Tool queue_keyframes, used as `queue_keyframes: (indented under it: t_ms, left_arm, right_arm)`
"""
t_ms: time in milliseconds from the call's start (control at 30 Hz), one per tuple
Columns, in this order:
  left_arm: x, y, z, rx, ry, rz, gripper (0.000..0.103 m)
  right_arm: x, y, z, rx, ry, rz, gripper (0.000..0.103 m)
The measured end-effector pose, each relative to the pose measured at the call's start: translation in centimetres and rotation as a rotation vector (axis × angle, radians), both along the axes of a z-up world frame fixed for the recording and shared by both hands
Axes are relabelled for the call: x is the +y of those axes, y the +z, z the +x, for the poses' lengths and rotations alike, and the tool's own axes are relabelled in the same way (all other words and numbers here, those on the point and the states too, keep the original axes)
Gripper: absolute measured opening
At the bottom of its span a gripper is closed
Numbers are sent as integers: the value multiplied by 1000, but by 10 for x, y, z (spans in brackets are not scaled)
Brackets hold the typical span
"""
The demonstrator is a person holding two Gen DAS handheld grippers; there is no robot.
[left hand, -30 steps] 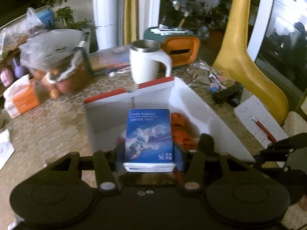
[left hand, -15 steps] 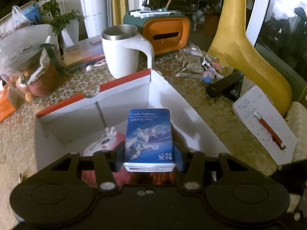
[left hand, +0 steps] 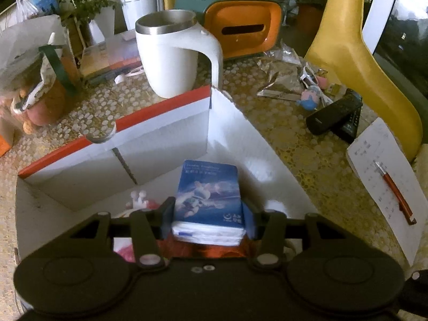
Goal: Organize objects
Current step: 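Lower the tissue pack into the box and open the left gripper, then move the left tool back toward the white and black cables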
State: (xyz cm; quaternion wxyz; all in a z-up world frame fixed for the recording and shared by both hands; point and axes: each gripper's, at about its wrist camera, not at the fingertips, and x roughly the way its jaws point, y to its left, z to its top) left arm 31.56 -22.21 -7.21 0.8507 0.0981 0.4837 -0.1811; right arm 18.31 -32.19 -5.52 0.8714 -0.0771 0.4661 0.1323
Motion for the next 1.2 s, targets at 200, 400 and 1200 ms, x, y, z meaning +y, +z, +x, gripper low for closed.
queue_keyframes:
  t_ms: [200, 400, 1200]
  left_arm:
    - [6, 2, 0, 3, 17, -36, 58]
    - [19, 16, -12, -30, 15, -91, 68]
    - [223, 86, -91, -193, 168, -107, 89]
  right_arm:
    - [-5, 0, 6, 21, -4, 24, 9]
    - [-7, -2, 9, 37, -28, 37, 9]
    - [17, -5, 3, 31, -125, -80, 8]
